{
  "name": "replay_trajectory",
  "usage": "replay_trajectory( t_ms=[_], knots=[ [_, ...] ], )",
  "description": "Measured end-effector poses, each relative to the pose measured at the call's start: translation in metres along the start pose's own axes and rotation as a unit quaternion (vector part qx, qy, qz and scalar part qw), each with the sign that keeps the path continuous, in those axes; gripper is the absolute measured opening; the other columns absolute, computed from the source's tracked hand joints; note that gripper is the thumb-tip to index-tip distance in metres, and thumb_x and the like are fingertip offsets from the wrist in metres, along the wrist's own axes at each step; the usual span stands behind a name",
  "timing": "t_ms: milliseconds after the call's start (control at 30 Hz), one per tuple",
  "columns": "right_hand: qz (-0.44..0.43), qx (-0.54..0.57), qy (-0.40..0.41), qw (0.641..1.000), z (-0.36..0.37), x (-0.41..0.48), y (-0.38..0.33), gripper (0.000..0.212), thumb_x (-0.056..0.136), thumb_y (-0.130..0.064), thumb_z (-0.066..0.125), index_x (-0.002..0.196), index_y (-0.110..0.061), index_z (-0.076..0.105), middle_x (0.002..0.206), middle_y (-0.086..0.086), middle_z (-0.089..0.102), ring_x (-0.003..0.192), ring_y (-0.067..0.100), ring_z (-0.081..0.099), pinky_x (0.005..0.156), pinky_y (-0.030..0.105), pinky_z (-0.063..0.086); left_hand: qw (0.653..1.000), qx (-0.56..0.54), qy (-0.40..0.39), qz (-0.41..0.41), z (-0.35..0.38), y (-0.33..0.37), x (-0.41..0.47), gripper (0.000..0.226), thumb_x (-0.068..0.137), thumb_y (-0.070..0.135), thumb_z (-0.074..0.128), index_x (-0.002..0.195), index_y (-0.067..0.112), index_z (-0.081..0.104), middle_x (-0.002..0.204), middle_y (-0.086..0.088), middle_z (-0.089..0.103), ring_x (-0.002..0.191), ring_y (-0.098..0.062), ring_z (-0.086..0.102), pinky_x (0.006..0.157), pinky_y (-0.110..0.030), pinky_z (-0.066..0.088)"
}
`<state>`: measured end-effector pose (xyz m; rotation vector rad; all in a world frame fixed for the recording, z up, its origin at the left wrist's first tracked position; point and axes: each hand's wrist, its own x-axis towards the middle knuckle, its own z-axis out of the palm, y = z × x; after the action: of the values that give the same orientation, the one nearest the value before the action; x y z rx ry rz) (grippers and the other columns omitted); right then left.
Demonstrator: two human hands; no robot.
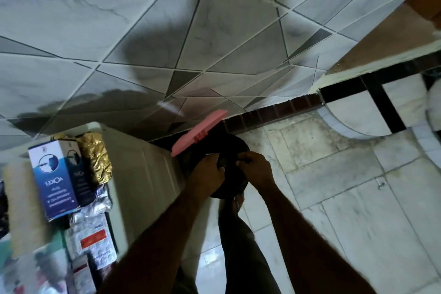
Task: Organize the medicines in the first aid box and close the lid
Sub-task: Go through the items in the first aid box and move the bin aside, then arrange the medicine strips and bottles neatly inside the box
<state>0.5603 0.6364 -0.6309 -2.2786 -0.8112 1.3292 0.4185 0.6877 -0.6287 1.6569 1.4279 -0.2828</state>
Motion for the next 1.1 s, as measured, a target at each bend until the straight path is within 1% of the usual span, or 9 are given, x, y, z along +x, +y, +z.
replay_trajectory(
  t_ms=[133, 433, 567, 633, 733, 833, 967, 1033, 1100],
  knots=[
    [-0.031, 0.019, 0.025, 0.999, -0.006, -0.012, -0.021, 0.032, 0.086, -0.021, 0.064, 0.118, -0.017, 0.067, 0.116, 0.001, 0.069, 0.109, 0.018, 0.062, 0.099, 0.035, 0.048, 0.999, -0.013, 0.026, 0.031, -0.013, 0.011, -0.013, 0.053, 0.096, 0.023, 0.049, 0.145, 0.01, 0.035, 0.148, -0.011, 0.042, 0.138, -0.024, 0.037, 0.113, -0.032, 0.029],
    [-0.169, 0.06, 0.084, 0.98, -0.015, -0.089, -0.093, 0.022, 0.087, -0.023, 0.062, 0.108, -0.027, 0.069, 0.108, -0.01, 0.07, 0.101, 0.009, 0.064, 0.091, 0.03, 0.05, 0.969, -0.078, 0.181, 0.15, -0.072, 0.031, -0.095, 0.044, 0.095, 0.016, 0.05, 0.139, 0.013, 0.043, 0.136, -0.007, 0.054, 0.128, -0.021, 0.048, 0.112, -0.038, 0.036],
    [-0.205, 0.121, 0.077, 0.968, -0.007, -0.127, -0.122, 0.028, 0.087, -0.022, 0.063, 0.114, -0.027, 0.066, 0.113, -0.005, 0.068, 0.104, 0.014, 0.065, 0.095, 0.043, 0.053, 0.951, -0.106, 0.229, 0.179, -0.099, 0.019, -0.134, 0.044, 0.094, 0.019, 0.051, 0.137, 0.015, 0.045, 0.134, -0.007, 0.054, 0.125, -0.022, 0.05, 0.106, -0.039, 0.043],
    [-0.225, 0.135, 0.074, 0.962, 0.0, -0.147, -0.137, 0.03, 0.087, -0.021, 0.064, 0.116, -0.026, 0.066, 0.115, -0.006, 0.068, 0.105, 0.012, 0.064, 0.095, 0.045, 0.053, 0.943, -0.116, 0.255, 0.181, -0.114, 0.007, -0.152, 0.046, 0.092, 0.022, 0.052, 0.137, 0.019, 0.045, 0.137, -0.003, 0.052, 0.125, -0.019, 0.05, 0.106, -0.036, 0.042],
    [-0.265, 0.137, 0.077, 0.951, 0.014, -0.175, -0.159, 0.025, 0.087, -0.016, 0.065, 0.11, -0.025, 0.068, 0.108, -0.014, 0.069, 0.1, 0.001, 0.063, 0.095, 0.039, 0.053, 0.927, -0.113, 0.299, 0.198, -0.133, -0.009, -0.176, 0.051, 0.088, 0.021, 0.053, 0.138, 0.019, 0.046, 0.142, -0.003, 0.05, 0.13, -0.019, 0.047, 0.111, -0.038, 0.038],
    [-0.316, 0.124, 0.076, 0.938, 0.031, -0.207, -0.177, 0.026, 0.086, -0.013, 0.065, 0.1, -0.035, 0.066, 0.097, -0.021, 0.068, 0.091, -0.009, 0.062, 0.087, 0.027, 0.051, 0.911, -0.129, 0.337, 0.202, -0.149, -0.029, -0.207, 0.051, 0.088, 0.019, 0.059, 0.137, 0.016, 0.047, 0.14, -0.006, 0.051, 0.128, -0.021, 0.048, 0.11, -0.038, 0.037],
    [-0.345, 0.122, 0.062, 0.929, 0.059, -0.244, -0.193, 0.027, 0.086, -0.014, 0.066, 0.111, -0.025, 0.066, 0.108, -0.009, 0.069, 0.097, 0.002, 0.063, 0.086, 0.021, 0.048, 0.889, -0.151, 0.376, 0.212, -0.168, -0.065, -0.251, 0.052, 0.086, 0.013, 0.062, 0.137, 0.013, 0.049, 0.137, -0.008, 0.055, 0.125, -0.023, 0.051, 0.108, -0.03, 0.037],
    [-0.362, 0.12, 0.059, 0.923, 0.077, -0.262, -0.198, 0.029, 0.085, -0.014, 0.068, 0.113, -0.023, 0.067, 0.109, -0.009, 0.07, 0.098, 0.005, 0.065, 0.084, 0.019, 0.048, 0.878, -0.165, 0.398, 0.207, -0.177, -0.089, -0.275, 0.053, 0.086, 0.013, 0.062, 0.137, 0.014, 0.049, 0.136, -0.008, 0.056, 0.121, -0.024, 0.055, 0.106, -0.034, 0.041],
    [-0.373, 0.122, 0.056, 0.918, 0.096, -0.28, -0.2, 0.027, 0.084, -0.015, 0.069, 0.11, -0.024, 0.068, 0.104, -0.012, 0.07, 0.096, 0.003, 0.066, 0.085, 0.022, 0.049, 0.87, -0.187, 0.409, 0.203, -0.182, -0.113, -0.296, 0.052, 0.086, 0.014, 0.062, 0.136, 0.016, 0.05, 0.136, -0.006, 0.057, 0.121, -0.022, 0.056, 0.105, -0.035, 0.043]
  ],
)
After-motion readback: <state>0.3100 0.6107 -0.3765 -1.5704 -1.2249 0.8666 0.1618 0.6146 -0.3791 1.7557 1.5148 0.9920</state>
